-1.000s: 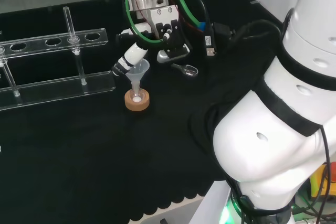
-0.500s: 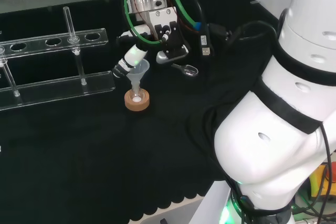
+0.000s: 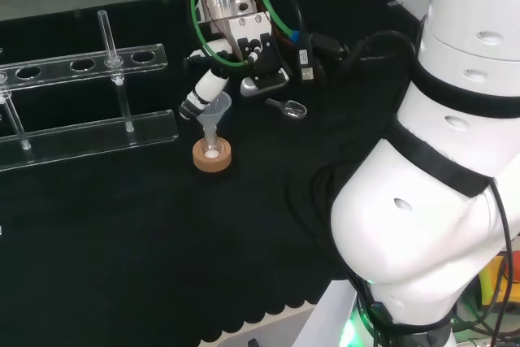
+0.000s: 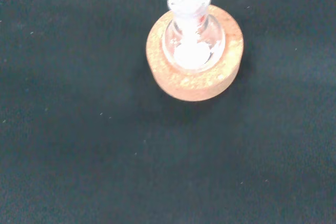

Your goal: Remove the funnel from the round-bottom flask.

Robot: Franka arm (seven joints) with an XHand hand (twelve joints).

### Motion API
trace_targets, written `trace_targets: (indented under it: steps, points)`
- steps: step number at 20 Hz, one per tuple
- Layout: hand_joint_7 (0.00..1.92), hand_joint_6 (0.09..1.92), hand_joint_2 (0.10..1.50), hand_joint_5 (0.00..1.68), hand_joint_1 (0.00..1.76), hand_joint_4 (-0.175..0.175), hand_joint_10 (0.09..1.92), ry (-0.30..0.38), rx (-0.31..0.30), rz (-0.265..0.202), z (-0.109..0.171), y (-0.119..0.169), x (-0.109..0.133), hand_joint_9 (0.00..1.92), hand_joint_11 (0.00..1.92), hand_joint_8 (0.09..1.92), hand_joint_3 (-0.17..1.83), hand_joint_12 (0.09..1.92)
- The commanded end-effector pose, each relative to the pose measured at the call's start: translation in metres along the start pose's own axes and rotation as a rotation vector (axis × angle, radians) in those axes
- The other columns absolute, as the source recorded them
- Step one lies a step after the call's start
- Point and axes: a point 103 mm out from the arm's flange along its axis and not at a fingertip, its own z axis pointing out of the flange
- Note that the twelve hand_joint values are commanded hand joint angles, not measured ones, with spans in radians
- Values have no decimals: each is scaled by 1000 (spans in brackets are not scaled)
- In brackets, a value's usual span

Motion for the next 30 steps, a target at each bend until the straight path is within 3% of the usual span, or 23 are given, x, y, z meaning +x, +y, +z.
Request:
trace_targets:
  steps: [1,15,21,30]
  points:
    - [36,87,652,0,574,-56,87,11,5,22,-1,8,-14,0,0,87,12,87]
    - [64,87,642,0,528,-79,87,40,2,29,-1,-9,-12,0,0,87,6,87]
    - [68,87,642,0,515,-82,87,53,53,55,21,-5,-9,0,0,87,5,87]
    - [68,87,642,0,508,-84,87,51,72,57,31,-4,-3,0,0,87,5,87]
